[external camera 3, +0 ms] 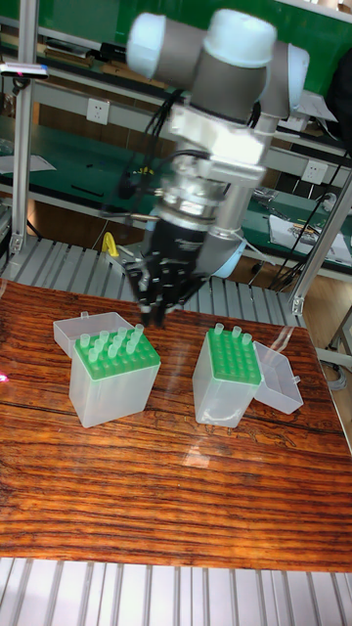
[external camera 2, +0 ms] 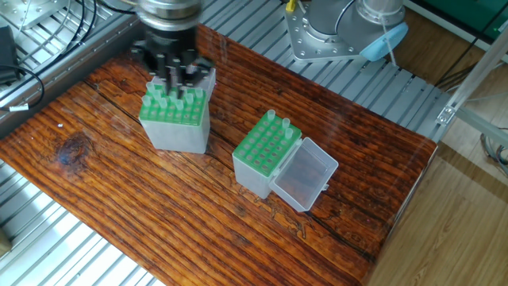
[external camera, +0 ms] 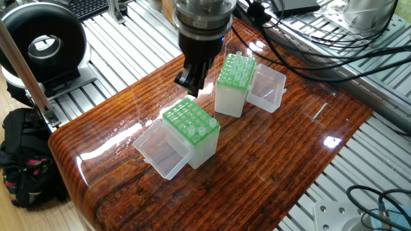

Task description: Transfer all large pipette tips from one holder to another

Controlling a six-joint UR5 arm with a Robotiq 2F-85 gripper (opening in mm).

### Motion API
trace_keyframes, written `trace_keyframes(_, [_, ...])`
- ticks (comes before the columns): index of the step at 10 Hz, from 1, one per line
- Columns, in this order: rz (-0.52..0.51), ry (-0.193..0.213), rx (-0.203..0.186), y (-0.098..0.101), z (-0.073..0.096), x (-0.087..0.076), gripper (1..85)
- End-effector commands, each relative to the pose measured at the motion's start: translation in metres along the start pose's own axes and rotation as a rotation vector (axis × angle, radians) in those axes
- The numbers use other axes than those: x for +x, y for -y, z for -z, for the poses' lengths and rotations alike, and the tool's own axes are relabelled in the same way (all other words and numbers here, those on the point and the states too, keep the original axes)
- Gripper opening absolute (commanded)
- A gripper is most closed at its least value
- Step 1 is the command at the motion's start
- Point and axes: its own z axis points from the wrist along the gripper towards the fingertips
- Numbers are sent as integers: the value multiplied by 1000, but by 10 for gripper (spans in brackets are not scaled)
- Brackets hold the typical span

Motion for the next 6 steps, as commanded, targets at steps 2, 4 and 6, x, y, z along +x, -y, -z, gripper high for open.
trace_keyframes(2, [-8, 36, -17, 9, -10, -10, 257])
trace_keyframes(4, [-12, 48, -38, -4, -23, -15, 273])
trace_keyframes(6, [-36, 62, -52, -33, -33, -9, 287])
